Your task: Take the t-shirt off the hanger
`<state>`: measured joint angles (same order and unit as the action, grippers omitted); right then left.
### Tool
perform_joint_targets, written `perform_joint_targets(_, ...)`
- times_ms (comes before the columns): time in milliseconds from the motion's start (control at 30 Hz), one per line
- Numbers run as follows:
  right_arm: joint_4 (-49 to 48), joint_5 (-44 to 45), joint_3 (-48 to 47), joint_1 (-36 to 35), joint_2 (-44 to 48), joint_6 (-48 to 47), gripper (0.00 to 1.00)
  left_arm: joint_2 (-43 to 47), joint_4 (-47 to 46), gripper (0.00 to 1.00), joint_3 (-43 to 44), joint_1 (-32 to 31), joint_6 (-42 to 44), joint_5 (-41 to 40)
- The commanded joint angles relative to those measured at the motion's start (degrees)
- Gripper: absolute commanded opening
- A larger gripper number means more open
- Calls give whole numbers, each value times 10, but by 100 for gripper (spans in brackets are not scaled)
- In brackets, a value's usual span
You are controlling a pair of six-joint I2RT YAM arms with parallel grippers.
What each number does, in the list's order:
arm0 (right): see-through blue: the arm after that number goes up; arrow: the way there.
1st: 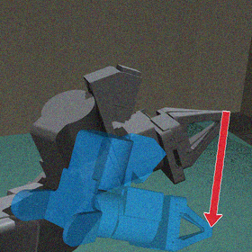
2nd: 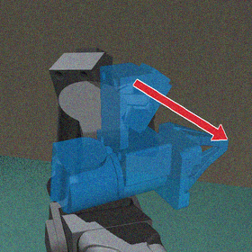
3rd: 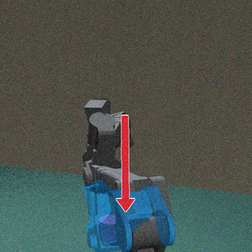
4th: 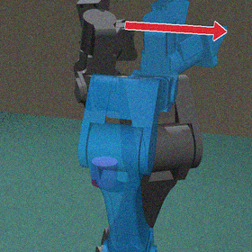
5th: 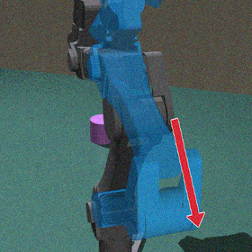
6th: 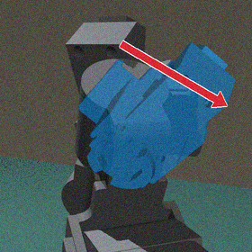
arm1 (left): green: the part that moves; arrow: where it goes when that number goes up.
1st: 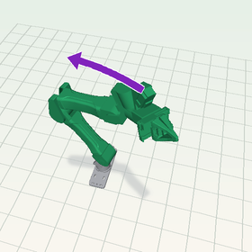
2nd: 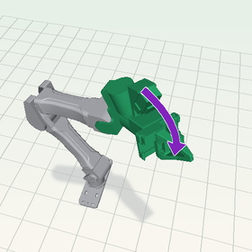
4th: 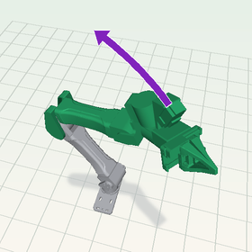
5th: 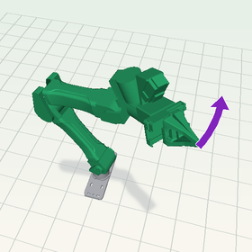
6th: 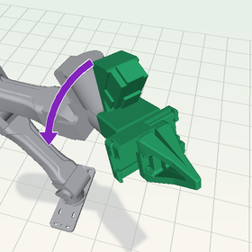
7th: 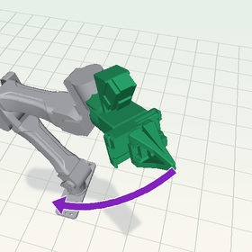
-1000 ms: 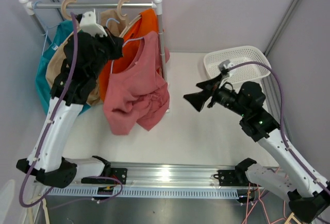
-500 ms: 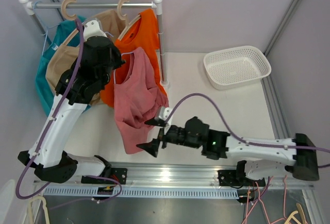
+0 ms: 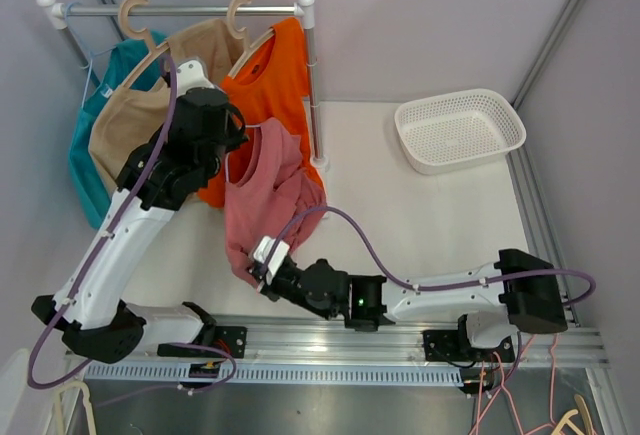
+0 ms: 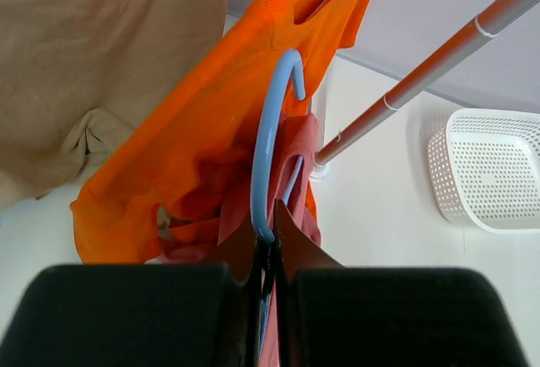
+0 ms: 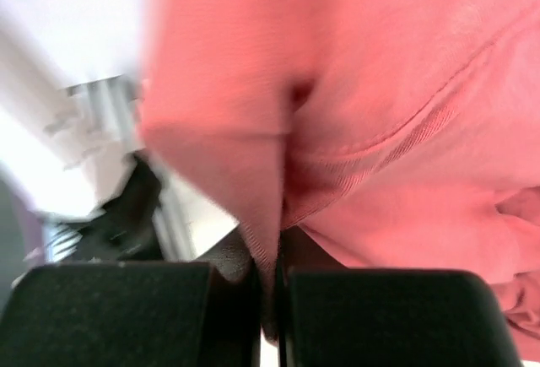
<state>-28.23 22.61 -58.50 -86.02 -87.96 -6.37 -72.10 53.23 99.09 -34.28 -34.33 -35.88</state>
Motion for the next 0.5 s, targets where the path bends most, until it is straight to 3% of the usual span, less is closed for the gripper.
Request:
perform_joint_targets(0,-3,14,2,-65,57,-24,0,-16,-30,1,16,-3,22,-5)
perform_joint_targets(100,66,-3,7,-147,68,-20,0,-95,25,1,106,16,28,21)
perform_joint_targets(133,99,-9,6,-181,64,-15,0,-118,39,1,176,19,32,44)
perform_joint_targets(300,195,-3,-22,-231,14,8,1,-260,157,1,398,30,51,43)
perform_joint_targets(367,207,31,-21,-228,2,15,0,-269,173,1,421,31,55,70)
perform_joint_targets(467,201,133,-7,-208,30,41,0,-209,157,0,352,25,63,128)
